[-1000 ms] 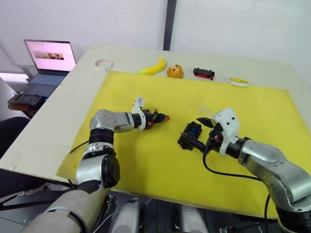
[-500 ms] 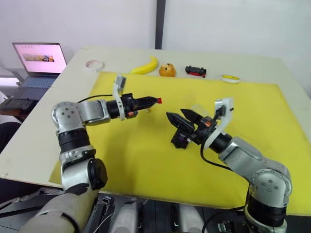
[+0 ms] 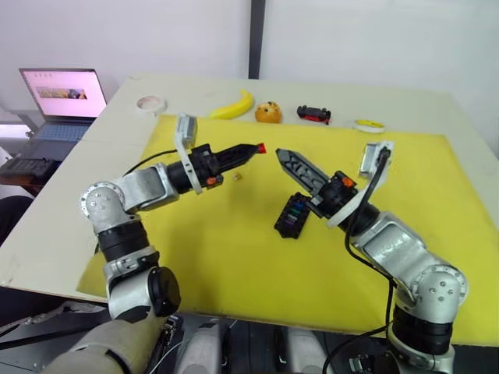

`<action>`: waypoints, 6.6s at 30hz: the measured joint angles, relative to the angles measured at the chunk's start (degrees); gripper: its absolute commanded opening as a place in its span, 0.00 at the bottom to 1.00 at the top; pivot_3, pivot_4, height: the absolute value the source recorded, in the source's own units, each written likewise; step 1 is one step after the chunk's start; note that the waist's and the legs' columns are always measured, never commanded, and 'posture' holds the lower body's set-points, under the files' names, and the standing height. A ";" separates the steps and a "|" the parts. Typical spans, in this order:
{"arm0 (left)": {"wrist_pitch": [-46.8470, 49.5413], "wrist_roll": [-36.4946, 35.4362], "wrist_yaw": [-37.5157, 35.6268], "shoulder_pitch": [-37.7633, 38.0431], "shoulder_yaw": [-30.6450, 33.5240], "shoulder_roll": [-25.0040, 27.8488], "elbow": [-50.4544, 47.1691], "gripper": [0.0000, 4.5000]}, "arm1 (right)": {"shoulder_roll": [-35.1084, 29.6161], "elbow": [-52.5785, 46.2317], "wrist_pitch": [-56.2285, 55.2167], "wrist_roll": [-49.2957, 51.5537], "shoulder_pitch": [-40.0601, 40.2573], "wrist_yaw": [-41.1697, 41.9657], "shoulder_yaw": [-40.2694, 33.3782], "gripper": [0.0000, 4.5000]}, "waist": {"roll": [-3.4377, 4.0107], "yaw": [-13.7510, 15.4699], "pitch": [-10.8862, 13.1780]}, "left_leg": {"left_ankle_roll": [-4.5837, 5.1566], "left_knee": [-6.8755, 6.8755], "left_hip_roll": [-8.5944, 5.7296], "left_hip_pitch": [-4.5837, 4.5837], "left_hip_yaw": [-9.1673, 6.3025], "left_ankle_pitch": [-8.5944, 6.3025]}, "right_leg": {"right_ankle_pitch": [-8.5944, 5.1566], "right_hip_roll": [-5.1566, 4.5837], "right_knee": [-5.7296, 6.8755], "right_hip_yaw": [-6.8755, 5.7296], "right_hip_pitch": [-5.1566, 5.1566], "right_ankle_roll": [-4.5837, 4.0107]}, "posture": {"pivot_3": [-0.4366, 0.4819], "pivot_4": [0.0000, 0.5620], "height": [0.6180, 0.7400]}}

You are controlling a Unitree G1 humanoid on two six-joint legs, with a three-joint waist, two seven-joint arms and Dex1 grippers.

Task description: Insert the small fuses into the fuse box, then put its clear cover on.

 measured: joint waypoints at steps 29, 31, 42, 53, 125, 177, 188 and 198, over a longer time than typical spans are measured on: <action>-22.39 -27.30 11.45 8.13 -21.59 7.64 -4.84 0.00 | -0.98 2.05 -10.40 0.37 -3.22 -4.42 7.11 0.61 | 0.00 0.03 0.00 | 0.35 0.04 0.05 0.00 0.09 -0.10 | -0.01 0.27 -0.02 0.01 0.02 -0.02 | 0.48 0.27 1.00; -22.57 -27.30 11.20 8.13 -21.85 7.84 -4.84 0.00 | -0.98 2.05 -10.52 0.49 -4.04 -4.46 7.27 0.61 | 0.00 0.01 0.00 | 0.36 0.03 0.05 0.01 0.09 -0.10 | -0.01 0.27 -0.02 0.01 0.02 -0.02 | 0.48 0.27 1.00; -22.96 -27.30 10.75 8.10 -22.87 8.21 -4.84 0.00 | -1.12 3.26 -10.45 -0.60 -3.24 -2.39 8.36 0.61 | 0.00 0.05 0.00 | 0.40 0.03 0.05 0.01 0.09 -0.11 | -0.01 0.27 -0.03 0.01 0.02 -0.02 | 0.48 0.27 1.00; -23.56 -27.30 10.68 8.09 -22.92 8.44 -4.83 0.00 | -2.37 2.41 -10.73 -0.32 -1.24 -2.35 8.01 0.61 | 0.00 0.08 0.00 | 0.42 0.03 0.05 0.00 0.09 -0.13 | -0.01 0.27 -0.04 0.01 0.03 -0.02 | 0.48 0.27 1.00; -77.78 72.03 -78.15 -7.78 -56.55 16.51 17.48 0.99 | -34.68 16.03 -11.94 -62.47 -4.21 56.58 15.92 0.00 | 0.05 0.37 0.10 | 0.85 0.17 0.28 -0.15 0.37 -0.37 | 0.02 0.41 -0.34 0.03 0.01 -0.06 | 0.48 0.27 1.00; -77.29 74.02 -78.36 -7.44 -55.31 15.40 16.30 0.99 | -29.28 20.55 -15.28 -73.70 -4.03 61.97 15.88 0.00 | 0.06 0.34 0.09 | 0.77 0.21 0.27 -0.07 0.38 -0.33 | 0.02 0.48 -0.13 0.03 0.01 -0.06 | 0.48 0.27 1.00; -77.30 74.07 -78.23 -7.44 -55.24 15.25 16.32 0.99 | -28.53 19.62 -15.94 -74.81 -2.75 60.80 15.77 0.00 | 0.06 0.34 0.08 | 0.76 0.21 0.27 -0.05 0.38 -0.32 | 0.02 0.49 -0.10 0.03 0.01 -0.05 | 0.48 0.27 1.00; -77.30 74.53 -78.14 -7.44 -55.19 14.77 16.45 1.00 | -28.56 18.35 -15.39 -74.69 -1.78 61.04 15.36 0.32 | 0.06 0.35 0.08 | 0.76 0.22 0.27 -0.05 0.38 -0.32 | 0.02 0.50 -0.09 0.04 0.01 -0.05 | 0.48 0.27 1.00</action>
